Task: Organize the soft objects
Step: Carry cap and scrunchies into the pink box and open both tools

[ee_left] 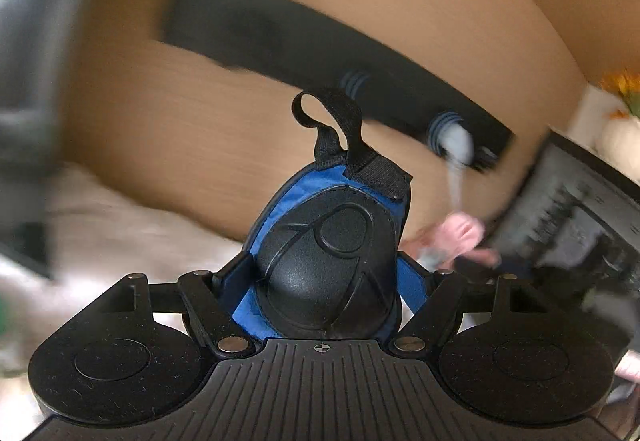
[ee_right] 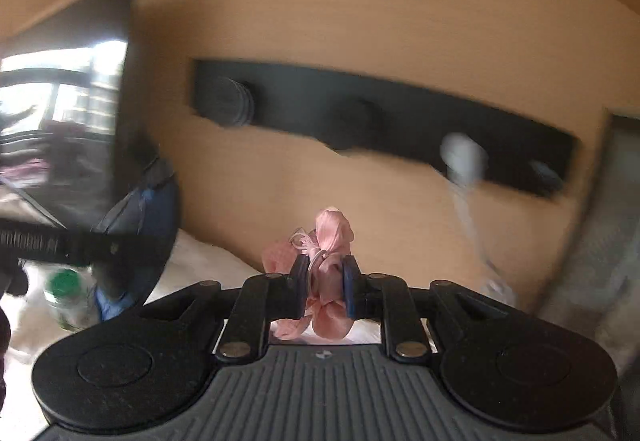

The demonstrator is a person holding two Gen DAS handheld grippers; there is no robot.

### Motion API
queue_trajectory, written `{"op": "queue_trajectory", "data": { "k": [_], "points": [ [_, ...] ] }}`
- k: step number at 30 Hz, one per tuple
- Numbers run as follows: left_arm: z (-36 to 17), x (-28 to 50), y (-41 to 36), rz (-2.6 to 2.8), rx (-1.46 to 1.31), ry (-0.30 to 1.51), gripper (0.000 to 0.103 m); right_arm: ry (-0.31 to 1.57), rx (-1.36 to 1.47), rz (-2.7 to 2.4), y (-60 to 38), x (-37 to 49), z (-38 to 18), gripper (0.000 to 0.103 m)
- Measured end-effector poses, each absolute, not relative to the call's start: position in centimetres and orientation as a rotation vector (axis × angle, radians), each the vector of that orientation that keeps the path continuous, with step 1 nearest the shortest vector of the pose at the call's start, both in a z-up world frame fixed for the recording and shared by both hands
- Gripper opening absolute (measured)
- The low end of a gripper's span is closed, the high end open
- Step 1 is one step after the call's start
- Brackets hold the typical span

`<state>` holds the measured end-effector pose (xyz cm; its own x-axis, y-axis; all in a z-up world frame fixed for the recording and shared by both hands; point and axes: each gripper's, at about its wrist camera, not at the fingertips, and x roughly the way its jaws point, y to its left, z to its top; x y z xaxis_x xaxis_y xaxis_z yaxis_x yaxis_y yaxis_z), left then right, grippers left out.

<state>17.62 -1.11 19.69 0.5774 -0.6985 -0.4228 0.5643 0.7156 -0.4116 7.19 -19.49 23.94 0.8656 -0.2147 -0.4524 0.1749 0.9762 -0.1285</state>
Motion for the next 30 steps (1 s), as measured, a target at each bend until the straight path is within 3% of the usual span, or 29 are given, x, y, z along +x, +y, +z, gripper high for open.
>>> {"op": "queue_trajectory", "data": {
  "k": [6, 12, 15, 24, 25, 27, 29, 30],
  "points": [
    [15.4, 20.0, -11.7, -0.923, -0.157, 0.839, 0.081, 0.616, 0.041, -0.278, -25.2, 6.2, 18.1, 0.017],
    [9.0, 22.0, -18.5, -0.921, 0.069, 1.06, 0.083, 0.796, 0.01, -0.211, -24.7, 8.3, 10.9, 0.018],
    [7.3, 22.6, -20.0, -0.904, 0.146, 1.079, 0.089, 0.85, 0.002, -0.192, -24.3, 9.2, 8.5, 0.018],
    [4.9, 22.6, -22.0, -0.854, 0.343, 1.033, 0.091, 0.896, 0.028, -0.178, -24.7, 10.8, 6.3, 0.021],
    [4.9, 22.5, -22.0, -0.854, 0.335, 1.027, 0.09, 0.902, 0.041, -0.179, -24.8, 10.6, 6.3, 0.023],
    [5.8, 22.4, -21.2, -0.875, 0.288, 1.006, 0.085, 0.911, 0.07, -0.179, -25.4, 10.7, 6.4, 0.037],
    [7.2, 22.0, -20.2, -0.892, 0.24, 0.974, 0.081, 0.894, 0.09, -0.187, -26.1, 10.8, 6.7, 0.064],
    [8.1, 21.8, -19.4, -0.901, 0.21, 0.95, 0.081, 0.876, 0.096, -0.193, -26.2, 10.5, 7.0, 0.067]
  ]
}}
